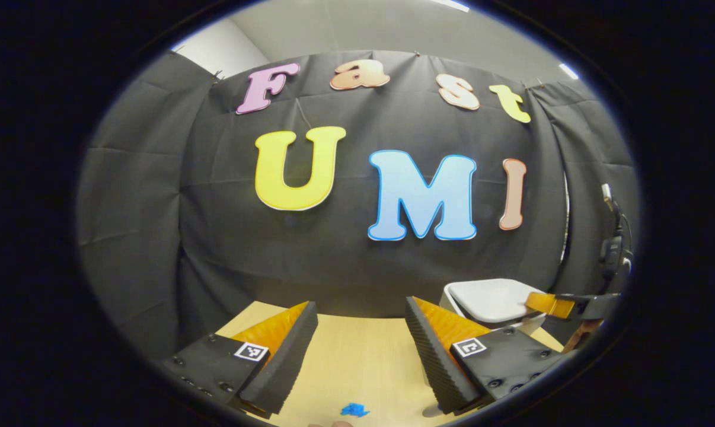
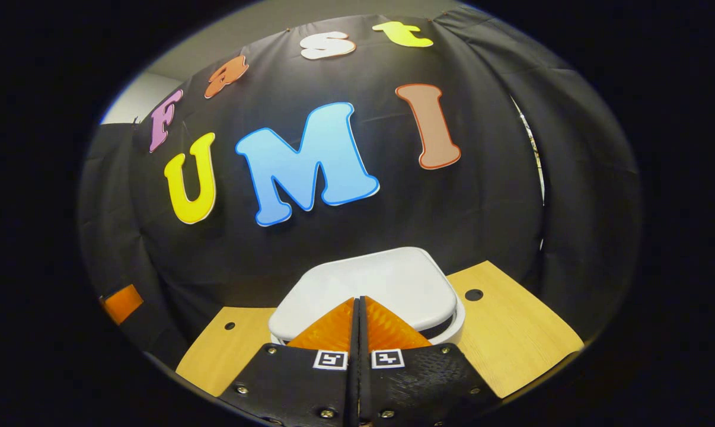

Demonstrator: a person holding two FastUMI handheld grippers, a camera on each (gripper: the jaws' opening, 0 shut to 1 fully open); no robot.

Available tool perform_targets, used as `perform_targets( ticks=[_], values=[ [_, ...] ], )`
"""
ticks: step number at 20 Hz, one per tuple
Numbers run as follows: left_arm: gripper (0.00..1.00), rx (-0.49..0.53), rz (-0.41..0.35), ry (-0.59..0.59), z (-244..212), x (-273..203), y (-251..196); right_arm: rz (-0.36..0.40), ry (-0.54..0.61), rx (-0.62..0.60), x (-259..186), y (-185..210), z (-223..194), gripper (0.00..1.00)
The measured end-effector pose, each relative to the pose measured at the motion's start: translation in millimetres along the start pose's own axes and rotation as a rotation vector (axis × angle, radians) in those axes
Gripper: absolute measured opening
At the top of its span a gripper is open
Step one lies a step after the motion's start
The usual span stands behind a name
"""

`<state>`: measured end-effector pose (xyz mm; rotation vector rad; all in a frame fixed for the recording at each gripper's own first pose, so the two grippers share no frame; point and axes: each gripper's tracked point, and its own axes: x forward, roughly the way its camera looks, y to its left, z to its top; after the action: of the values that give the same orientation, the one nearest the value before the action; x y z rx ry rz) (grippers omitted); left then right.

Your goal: Press the lid of the desktop garbage bin to open it, pick up the crumpled paper on the desktop and throw it into the bin, then pick up the pop can on the desktop and drop it into the bin, and finally close the garbage bin lid.

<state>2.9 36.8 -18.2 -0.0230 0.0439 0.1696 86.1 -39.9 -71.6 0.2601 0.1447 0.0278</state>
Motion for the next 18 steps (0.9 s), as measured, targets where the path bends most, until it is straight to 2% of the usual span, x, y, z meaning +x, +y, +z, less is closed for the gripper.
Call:
perform_targets(
  ticks=[4, 8, 13, 14, 16, 17, 18],
  values=[
    [1.0, -0.004, -0.004, -0.003, -0.7, -0.4, 1.5, 0.003, -0.082, -0.038, -7.6, 5.6, 36.1, 0.0],
    [0.94, 0.002, -0.017, -0.012, 2.8, -2.5, -3.5, -0.003, -0.101, -0.032, -12.7, 5.1, 43.2, 0.0],
    [0.97, -0.007, -0.02, -0.017, 2.6, -6.5, 1.3, 0.005, -0.116, -0.059, -24.5, 16.2, 48.7, 0.0],
    [0.94, -0.014, -0.021, -0.017, 1.6, -8.0, 2.7, 0.006, -0.129, -0.074, -27.9, 19.1, 52.4, 0.0],
    [0.94, -0.021, -0.023, -0.019, -0.2, -7.6, 5.6, -0.001, -0.154, -0.095, -33.2, 24.3, 57.8, 0.0],
    [1.0, -0.026, -0.027, -0.024, 0.1, -7.2, 6.4, -0.003, -0.166, -0.1, -35.0, 25.6, 61.1, 0.0],
    [1.0, -0.029, -0.029, -0.028, -0.8, -7.5, 8.8, 0.002, -0.176, -0.106, -38.2, 28.2, 62.2, 0.0]
  ],
)
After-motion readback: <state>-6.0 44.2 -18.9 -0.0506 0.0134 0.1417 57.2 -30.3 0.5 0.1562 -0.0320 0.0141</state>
